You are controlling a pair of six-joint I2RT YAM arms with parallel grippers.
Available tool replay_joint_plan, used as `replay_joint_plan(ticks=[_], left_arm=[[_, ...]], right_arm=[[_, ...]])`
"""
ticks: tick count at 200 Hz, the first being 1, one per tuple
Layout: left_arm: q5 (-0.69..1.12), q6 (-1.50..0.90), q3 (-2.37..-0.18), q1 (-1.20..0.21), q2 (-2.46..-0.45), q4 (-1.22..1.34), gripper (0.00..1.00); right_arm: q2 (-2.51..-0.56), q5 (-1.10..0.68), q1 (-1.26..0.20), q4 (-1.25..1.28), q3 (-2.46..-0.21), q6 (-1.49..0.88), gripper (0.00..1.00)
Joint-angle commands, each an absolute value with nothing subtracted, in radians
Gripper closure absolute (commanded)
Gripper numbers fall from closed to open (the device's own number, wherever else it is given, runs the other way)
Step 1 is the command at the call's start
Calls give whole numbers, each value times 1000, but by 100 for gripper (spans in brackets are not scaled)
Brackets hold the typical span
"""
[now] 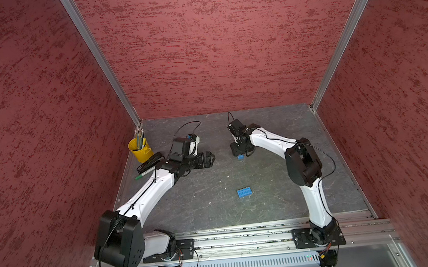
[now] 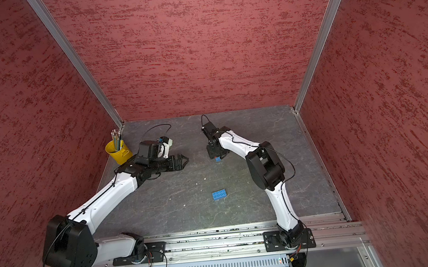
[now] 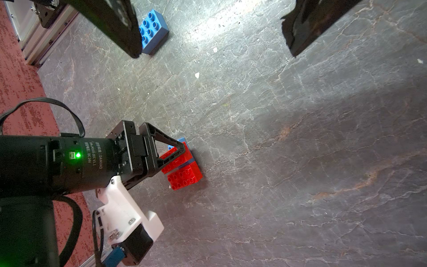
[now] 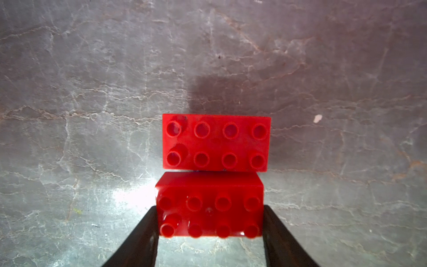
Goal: Assemble a rectangle with lego
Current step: Assemble the lego brick with the lego brick.
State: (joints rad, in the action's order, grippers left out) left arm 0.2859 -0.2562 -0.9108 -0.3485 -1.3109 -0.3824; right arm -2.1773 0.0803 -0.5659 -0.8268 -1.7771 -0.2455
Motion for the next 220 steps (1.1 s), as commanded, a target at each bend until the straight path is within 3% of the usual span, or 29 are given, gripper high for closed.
replay_joint_plan(ticks=[1,220], left_arm=[[280,-250,-904,-353,-1321,-374,0],[272,-250,-898,-351,-1316,-380,0]], right_arm=[[-2149,102,-558,-798,-1764,-238,44],[-2168,72,-558,-742,-1656,-264,45]])
